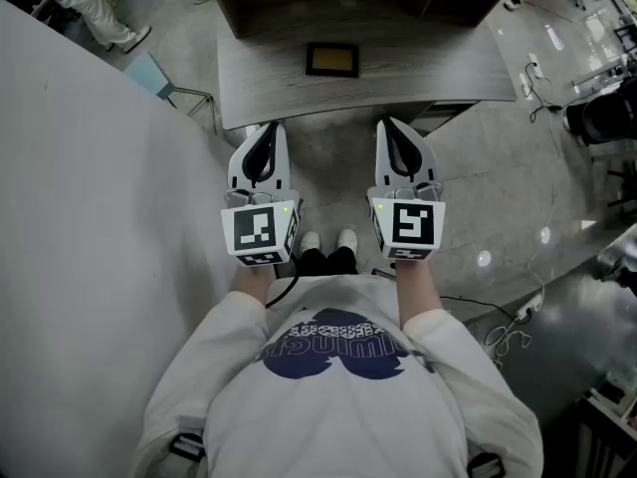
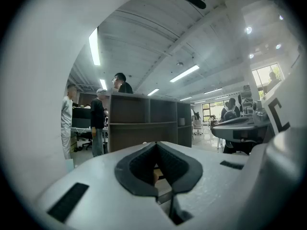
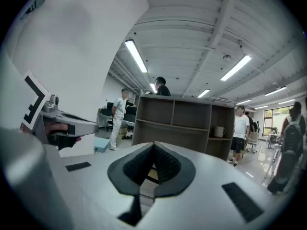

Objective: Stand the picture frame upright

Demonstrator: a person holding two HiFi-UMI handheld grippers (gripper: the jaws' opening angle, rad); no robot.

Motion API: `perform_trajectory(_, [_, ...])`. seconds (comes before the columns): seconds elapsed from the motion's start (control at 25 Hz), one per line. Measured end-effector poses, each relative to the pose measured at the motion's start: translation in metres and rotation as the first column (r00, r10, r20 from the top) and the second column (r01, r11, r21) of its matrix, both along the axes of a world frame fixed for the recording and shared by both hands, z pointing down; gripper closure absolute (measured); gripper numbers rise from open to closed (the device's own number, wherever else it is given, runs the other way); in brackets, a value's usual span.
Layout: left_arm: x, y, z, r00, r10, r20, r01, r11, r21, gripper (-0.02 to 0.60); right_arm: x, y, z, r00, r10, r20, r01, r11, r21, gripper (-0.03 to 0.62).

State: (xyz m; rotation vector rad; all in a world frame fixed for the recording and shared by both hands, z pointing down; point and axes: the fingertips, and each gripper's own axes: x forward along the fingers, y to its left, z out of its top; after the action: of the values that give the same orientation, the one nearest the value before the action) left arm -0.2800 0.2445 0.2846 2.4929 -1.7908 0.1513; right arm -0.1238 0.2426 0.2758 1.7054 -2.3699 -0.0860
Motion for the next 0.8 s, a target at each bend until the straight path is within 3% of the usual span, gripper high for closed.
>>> perform_trajectory(0.8, [0.0046, 0.0025, -0.0009, 1.000, -0.006, 0.002, 0.006, 1.000, 0.001, 0.575, 0.0036, 0.0018, -0.0023, 1.000, -0.012, -0.012, 0.012, 1.000, 0.003, 0.597])
